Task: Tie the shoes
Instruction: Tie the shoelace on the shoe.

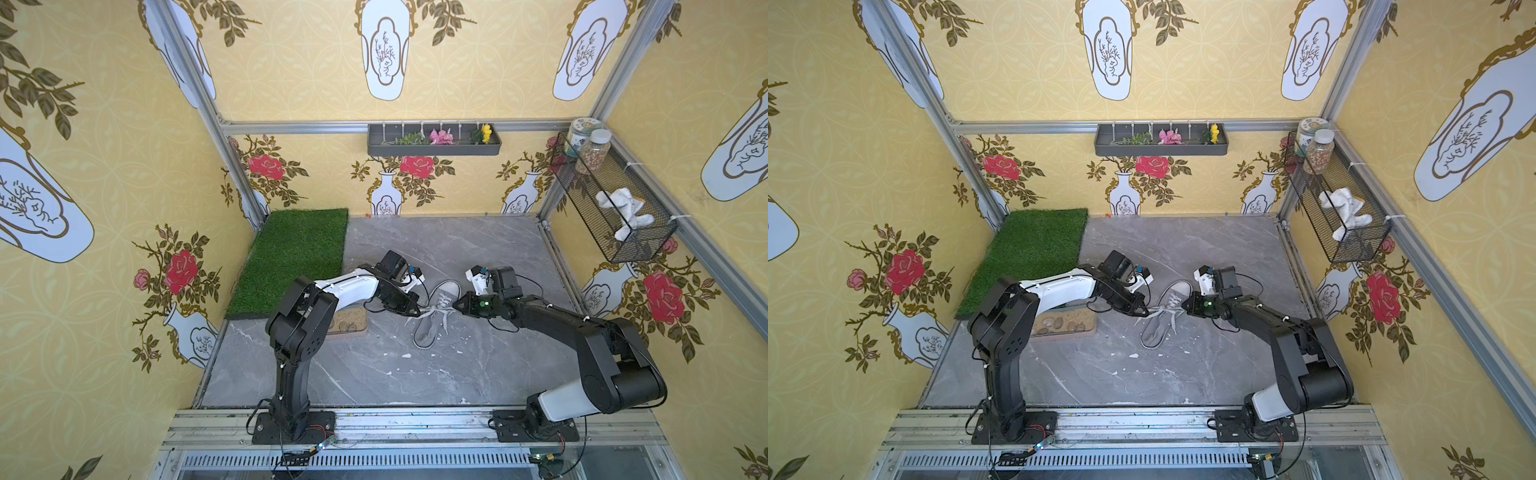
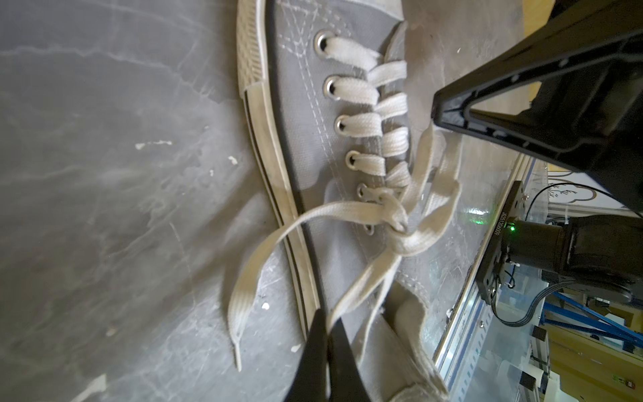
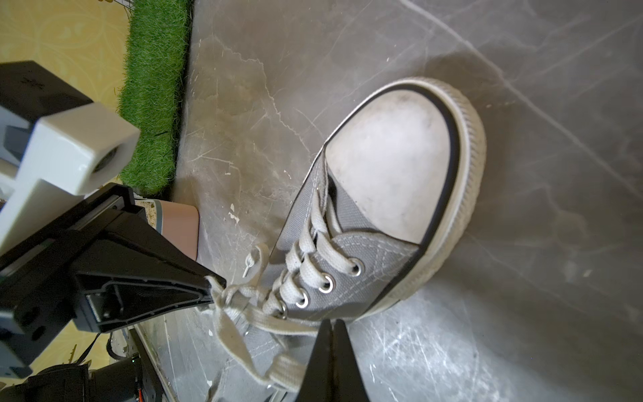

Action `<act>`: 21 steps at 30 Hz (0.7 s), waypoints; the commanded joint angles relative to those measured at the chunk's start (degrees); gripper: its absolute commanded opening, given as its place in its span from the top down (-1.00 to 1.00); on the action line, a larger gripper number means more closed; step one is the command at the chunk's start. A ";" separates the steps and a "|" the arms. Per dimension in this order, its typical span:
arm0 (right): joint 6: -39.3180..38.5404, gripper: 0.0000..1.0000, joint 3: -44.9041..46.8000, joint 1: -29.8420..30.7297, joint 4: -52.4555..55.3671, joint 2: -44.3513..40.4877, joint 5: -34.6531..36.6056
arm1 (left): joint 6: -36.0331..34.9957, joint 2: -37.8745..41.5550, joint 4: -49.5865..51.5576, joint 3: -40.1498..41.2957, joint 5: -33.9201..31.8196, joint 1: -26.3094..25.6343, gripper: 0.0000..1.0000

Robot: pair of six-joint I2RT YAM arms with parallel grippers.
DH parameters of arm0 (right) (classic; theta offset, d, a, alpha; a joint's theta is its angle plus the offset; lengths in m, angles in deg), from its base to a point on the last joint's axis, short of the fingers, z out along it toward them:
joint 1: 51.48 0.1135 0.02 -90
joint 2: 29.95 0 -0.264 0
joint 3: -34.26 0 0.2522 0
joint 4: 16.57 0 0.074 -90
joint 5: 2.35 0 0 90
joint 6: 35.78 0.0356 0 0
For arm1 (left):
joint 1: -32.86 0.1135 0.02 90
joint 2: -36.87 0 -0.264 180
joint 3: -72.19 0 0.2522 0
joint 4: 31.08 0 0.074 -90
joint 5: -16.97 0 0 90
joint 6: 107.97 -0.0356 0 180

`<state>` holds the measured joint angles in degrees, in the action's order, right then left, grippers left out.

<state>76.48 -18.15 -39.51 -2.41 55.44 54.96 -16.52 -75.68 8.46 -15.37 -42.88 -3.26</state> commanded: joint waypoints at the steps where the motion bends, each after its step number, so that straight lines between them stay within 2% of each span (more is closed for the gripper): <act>1: -0.67 1.00 -0.82 -0.10 0.10 0.35 0.87 | -0.66 -1.06 0.41 -0.33 0.15 0.08 1.00; 9: -0.76 1.00 -1.68 -0.04 0.01 1.11 -0.15 | 0.04 -1.04 -0.60 -0.82 1.67 0.08 1.00; 21: -1.94 1.00 -0.92 -1.16 3.11 -0.85 4.27 | -1.01 -0.30 -0.02 0.58 0.51 1.05 1.00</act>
<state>75.32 -19.44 -40.52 0.37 55.35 57.56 -16.65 -76.29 8.19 -15.48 -42.66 -2.40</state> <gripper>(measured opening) 0.048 0.057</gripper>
